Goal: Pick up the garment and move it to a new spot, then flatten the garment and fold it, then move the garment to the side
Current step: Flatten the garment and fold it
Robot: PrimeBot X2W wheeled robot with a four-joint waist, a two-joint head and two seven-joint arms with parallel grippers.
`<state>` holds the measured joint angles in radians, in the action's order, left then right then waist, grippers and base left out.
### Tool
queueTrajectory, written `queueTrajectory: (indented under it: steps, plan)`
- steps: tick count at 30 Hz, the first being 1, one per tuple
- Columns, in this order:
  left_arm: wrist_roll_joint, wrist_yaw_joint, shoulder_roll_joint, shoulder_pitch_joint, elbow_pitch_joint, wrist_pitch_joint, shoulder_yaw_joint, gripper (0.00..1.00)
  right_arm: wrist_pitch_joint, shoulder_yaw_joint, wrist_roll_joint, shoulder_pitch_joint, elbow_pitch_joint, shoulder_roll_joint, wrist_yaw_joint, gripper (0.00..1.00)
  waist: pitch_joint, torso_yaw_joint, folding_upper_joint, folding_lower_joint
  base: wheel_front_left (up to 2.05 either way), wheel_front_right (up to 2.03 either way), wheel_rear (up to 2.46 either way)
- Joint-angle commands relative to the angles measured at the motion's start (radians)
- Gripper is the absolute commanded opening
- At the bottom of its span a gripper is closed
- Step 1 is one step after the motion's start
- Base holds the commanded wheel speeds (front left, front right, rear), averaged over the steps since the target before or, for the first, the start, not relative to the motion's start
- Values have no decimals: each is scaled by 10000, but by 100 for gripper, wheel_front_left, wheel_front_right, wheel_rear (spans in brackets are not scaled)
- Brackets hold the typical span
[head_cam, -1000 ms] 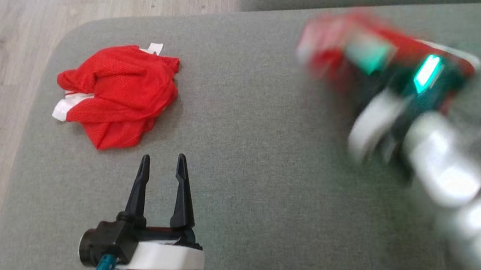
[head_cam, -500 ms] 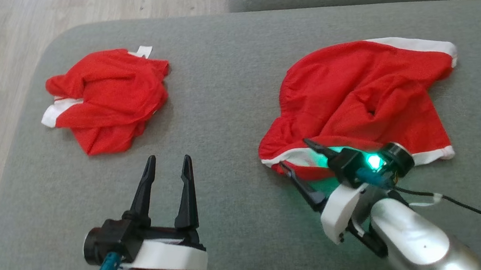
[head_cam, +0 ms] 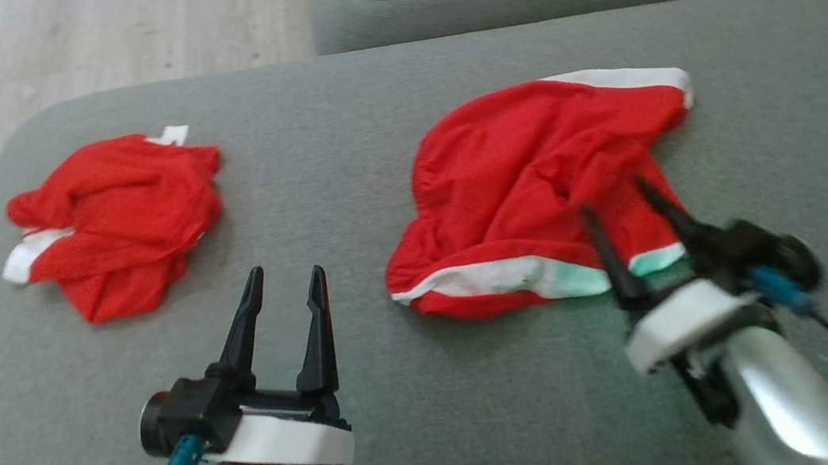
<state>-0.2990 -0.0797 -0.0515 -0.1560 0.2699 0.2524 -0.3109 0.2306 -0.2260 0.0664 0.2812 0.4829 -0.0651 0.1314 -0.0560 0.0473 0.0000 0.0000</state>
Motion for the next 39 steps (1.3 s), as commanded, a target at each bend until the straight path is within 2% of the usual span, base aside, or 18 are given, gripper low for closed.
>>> queueTrajectory:
  steps: [1,6,15,19,24,28,32,33,34,35,39]
  plan:
    - [50,-15,12,-268,-364,93,381,100,153,-70,87,3,-392,148,-7,100,-78,-173,0,0,0,0,0]
    - [87,-48,12,-313,-285,93,354,100,261,904,756,-1041,-1002,148,-7,100,-260,-474,0,0,0,0,0]
    - [165,-140,12,-484,-196,93,313,100,280,1360,1047,-1289,-1126,148,-7,100,-579,-489,0,0,0,0,0]
    - [180,-169,12,-611,-185,93,254,100,-113,1693,1250,-831,-585,148,-7,100,-799,-275,0,0,0,0,0]
    - [148,-188,12,-705,-132,93,153,100,-726,2606,1261,-147,600,148,-7,100,-1044,40,0,0,0,0,0]
    - [145,-194,12,-762,-54,93,94,100,-694,3080,1108,249,1503,148,-7,100,-1112,238,0,0,0,0,0]
    - [172,-194,12,-779,-26,93,149,100,-545,2965,1157,493,2225,148,-7,100,-1084,298,0,0,0,0,0]
    - [184,-196,12,-775,-17,93,163,100,-511,2921,1168,545,2378,148,-7,65,-1064,296,0,0,0,0,0]
    - [196,-198,12,-763,-6,93,181,100,-467,2865,1157,589,2515,148,-7,13,-1028,283,0,0,0,0,0]
    - [210,-198,12,-743,6,93,199,100,-410,2813,1117,626,2630,148,-7,0,-995,265,0,0,0,0,0]
    - [270,-193,12,-638,36,93,264,100,-129,2992,811,719,2897,148,-7,0,-811,131,0,0,0,0,0]
